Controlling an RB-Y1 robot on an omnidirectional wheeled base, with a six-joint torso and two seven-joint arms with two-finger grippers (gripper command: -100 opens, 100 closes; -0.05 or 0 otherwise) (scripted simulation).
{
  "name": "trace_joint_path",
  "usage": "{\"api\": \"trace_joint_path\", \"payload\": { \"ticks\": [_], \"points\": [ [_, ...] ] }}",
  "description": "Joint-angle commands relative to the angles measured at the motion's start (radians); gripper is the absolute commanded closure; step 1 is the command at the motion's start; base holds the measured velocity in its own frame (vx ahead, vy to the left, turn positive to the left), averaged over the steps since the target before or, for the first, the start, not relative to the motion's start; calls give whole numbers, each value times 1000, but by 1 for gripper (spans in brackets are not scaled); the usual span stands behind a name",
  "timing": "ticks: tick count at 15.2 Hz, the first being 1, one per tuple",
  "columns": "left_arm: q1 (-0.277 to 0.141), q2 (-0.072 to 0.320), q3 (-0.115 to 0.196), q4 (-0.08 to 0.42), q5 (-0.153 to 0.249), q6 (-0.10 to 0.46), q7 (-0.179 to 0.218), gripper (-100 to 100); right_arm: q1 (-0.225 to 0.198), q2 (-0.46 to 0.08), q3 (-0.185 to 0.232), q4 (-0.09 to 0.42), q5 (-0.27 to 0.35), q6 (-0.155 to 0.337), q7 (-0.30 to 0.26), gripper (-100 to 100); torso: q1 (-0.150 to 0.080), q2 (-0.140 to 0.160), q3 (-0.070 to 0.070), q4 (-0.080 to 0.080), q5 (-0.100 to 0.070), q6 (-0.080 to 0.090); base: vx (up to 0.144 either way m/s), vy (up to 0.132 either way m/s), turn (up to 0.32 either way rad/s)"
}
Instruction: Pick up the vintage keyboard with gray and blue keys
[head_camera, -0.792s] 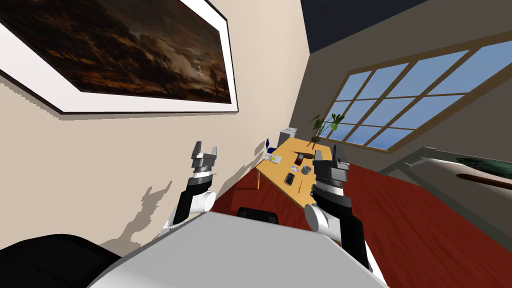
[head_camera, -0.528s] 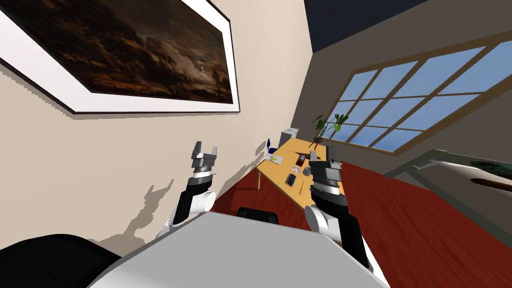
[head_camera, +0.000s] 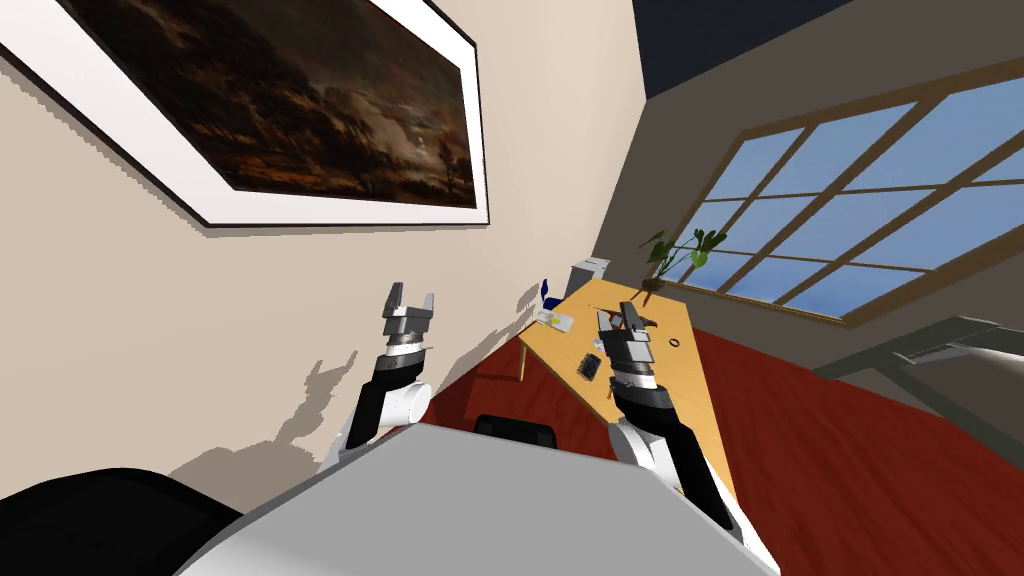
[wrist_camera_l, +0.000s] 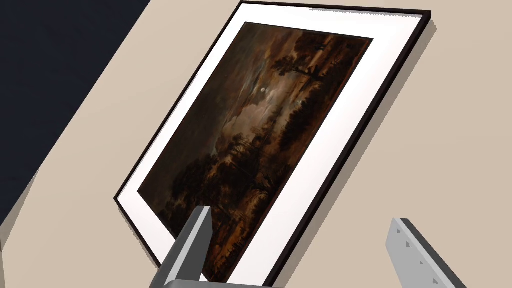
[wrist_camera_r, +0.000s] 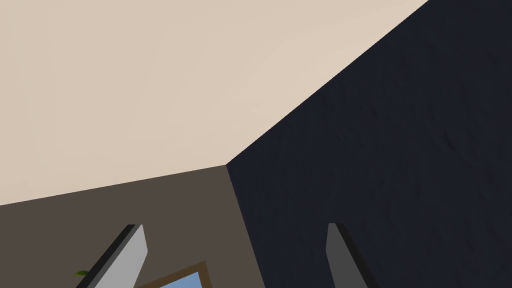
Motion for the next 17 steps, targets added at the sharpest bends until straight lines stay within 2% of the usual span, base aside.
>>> {"api": "trace_joint_path", "payload": {
  "ticks": [1,2,3,4,5,6,7,9,10,11,12,13,14,16,17],
  "points": [
    [0,0,0,0,0,0,0,0,1,-50,36,30,-30,9,-10,-100,0,0,0,0,0,0,22,-7,169],
    [0,0,0,0,0,0,0,0,1,-60,36,30,-30,9,-10,-100,0,0,0,0,0,0,20,-10,137],
    [0,0,0,0,0,0,0,0,4,-90,64,56,-55,12,-19,-100,0,0,0,0,0,0,23,-11,191],
    [0,0,0,0,0,0,0,0,4,-104,64,56,-55,12,-19,-100,0,0,0,0,0,0,22,-13,159],
    [0,0,0,0,0,0,0,0,7,-130,93,85,-81,14,-28,-100,0,0,0,0,0,0,24,-12,205],
    [0,0,0,0,0,0,0,0,7,-148,93,85,-81,14,-28,-100,0,0,0,0,0,0,24,-14,166],
    [0,0,0,0,0,0,0,0,10,-171,124,114,-110,16,-38,-100,0,0,0,0,0,0,26,-13,198],
    [0,0,0,0,0,0,0,0,10,-192,124,114,-110,16,-38,-100,0,-1,0,0,0,0,21,-13,113],
    [0,0,0,0,0,0,0,0,13,-227,157,146,-139,18,-48,-100,0,0,0,0,0,0,17,-8,136],
    [0,0,0,0,0,0,0,0,13,-238,157,146,-139,18,-48,-100,0,0,0,0,0,0,20,-8,170],
    [0,0,0,0,0,0,0,0,16,-268,191,179,-170,21,-59,-100,0,0,0,0,0,0,27,-12,270],
    [0,0,0,0,0,0,0,0,16,-283,191,179,-170,21,-59,-100,0,0,0,0,0,-1,27,-18,242],
    [0,0,0,0,0,0,0,0,18,-308,226,209,-203,23,-70,-100,0,-1,0,0,0,0,24,-24,220],
    [0,0,0,0,0,0,0,0,18,-329,226,213,-203,23,-70,-100,-1,-1,0,0,0,0,21,-22,120],
    [0,0,0,0,0,0,0,0,21,-363,262,248,-236,26,-81,-100,-1,0,0,0,0,0,20,-14,125]
  ]
}}
